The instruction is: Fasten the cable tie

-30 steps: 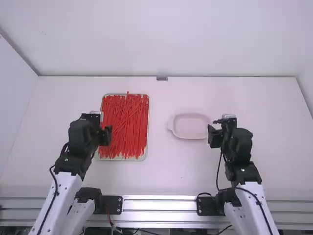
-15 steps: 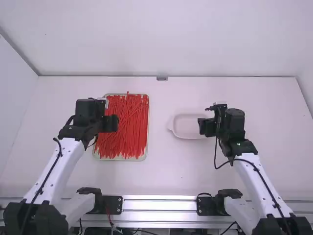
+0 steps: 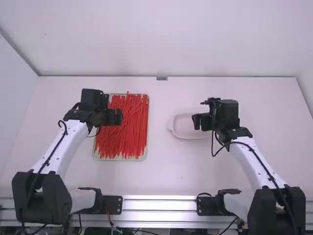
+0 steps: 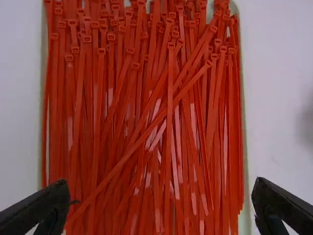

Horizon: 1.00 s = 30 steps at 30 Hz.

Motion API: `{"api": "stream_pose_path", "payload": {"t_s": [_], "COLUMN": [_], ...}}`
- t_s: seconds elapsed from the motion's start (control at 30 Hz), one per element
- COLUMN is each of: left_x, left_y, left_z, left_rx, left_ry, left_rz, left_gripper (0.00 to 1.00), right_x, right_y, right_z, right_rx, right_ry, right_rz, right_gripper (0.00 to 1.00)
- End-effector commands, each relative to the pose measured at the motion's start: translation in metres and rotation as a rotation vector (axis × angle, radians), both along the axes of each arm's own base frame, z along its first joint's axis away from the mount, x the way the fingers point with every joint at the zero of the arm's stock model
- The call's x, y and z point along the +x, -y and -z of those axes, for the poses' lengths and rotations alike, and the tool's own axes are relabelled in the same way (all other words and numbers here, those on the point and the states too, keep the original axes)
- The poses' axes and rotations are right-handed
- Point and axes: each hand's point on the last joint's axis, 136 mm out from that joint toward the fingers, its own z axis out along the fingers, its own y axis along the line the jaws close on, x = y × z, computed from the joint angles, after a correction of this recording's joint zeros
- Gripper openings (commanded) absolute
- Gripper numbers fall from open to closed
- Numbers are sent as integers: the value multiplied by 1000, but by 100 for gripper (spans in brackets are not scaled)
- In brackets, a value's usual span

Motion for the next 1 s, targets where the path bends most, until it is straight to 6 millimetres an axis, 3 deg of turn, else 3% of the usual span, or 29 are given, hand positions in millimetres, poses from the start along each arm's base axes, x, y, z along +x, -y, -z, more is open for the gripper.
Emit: {"api": "stream_pose_path", "payload": {"t_s": [0.0,0.67,0.97], "left_x": [6,10,19], "left_y": [3,-2,-2], "left_z": [-7,-8,-37], "left_rx": [-19,-8,-8], "left_ry": [7,19,55], "left_rz": [1,-29,-28], "left_gripper": [99,99,99], "right_x": [9,4,-6], "right_y": [-5,-20,-43], "right_z": [-12,-17,-37], "right_rx": [8,72,71], "right_ry": [23,17,73], "right_rz": [-15,-78,-143], "right_gripper": [99,100,100]}}
